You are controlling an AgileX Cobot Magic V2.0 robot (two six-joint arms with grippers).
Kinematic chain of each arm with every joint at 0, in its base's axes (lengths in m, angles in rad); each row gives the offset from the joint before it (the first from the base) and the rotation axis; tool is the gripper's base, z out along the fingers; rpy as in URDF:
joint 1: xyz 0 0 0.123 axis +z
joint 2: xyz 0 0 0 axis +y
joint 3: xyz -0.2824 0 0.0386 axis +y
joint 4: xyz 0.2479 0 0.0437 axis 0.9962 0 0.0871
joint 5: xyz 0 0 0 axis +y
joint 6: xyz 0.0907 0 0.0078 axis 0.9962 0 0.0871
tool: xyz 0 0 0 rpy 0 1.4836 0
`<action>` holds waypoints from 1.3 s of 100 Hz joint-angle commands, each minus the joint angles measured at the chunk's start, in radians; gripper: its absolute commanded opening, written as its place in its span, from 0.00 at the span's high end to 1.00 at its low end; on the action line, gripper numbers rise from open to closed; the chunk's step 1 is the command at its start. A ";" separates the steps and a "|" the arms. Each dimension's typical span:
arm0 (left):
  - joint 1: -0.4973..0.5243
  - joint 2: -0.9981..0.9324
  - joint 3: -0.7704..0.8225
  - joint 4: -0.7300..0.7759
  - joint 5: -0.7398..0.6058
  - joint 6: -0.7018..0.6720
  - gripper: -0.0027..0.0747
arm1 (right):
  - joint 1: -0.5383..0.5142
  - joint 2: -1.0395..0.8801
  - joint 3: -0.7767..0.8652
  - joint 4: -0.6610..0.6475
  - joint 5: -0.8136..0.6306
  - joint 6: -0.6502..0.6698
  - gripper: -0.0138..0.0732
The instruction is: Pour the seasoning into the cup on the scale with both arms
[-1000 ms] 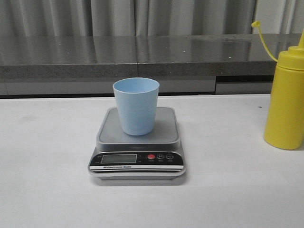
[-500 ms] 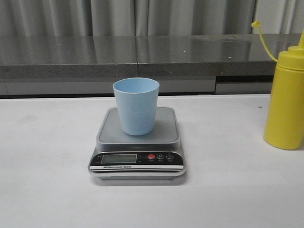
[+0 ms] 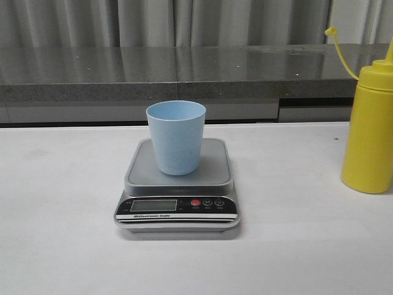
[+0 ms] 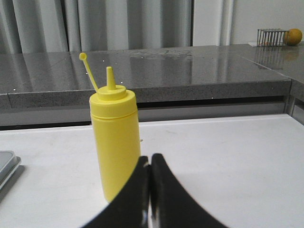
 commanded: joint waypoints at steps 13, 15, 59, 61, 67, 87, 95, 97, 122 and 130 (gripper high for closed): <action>0.003 -0.010 0.116 0.010 -0.358 0.000 0.99 | -0.005 -0.024 -0.018 -0.007 -0.080 0.000 0.92; 0.003 -0.016 0.130 0.014 -0.366 0.000 0.99 | -0.005 -0.024 -0.018 -0.007 -0.080 0.000 0.92; 0.035 -0.202 0.330 0.035 -0.375 0.000 0.99 | -0.005 -0.023 -0.018 -0.007 -0.079 0.000 0.92; 0.037 -0.202 0.330 0.035 -0.375 0.000 0.99 | -0.005 -0.023 -0.018 -0.007 -0.079 0.000 0.92; 0.037 -0.202 0.330 0.043 -0.377 0.000 0.99 | -0.005 -0.023 -0.018 -0.007 -0.079 0.000 0.92; 0.037 -0.202 0.330 0.048 -0.374 0.000 0.99 | -0.005 -0.023 -0.018 -0.007 -0.079 0.000 0.92; 0.037 -0.202 0.330 0.048 -0.374 0.000 0.99 | -0.005 -0.023 -0.018 -0.007 -0.079 0.000 0.92; 0.037 -0.202 0.330 0.048 -0.374 0.000 0.99 | -0.005 -0.023 -0.018 -0.007 -0.079 0.000 0.92; 0.037 -0.202 0.330 0.048 -0.374 0.000 0.99 | -0.005 -0.023 -0.018 -0.007 -0.079 0.000 0.92; 0.037 -0.202 0.330 0.048 -0.374 0.000 0.99 | -0.005 -0.023 -0.018 -0.007 -0.079 0.000 0.92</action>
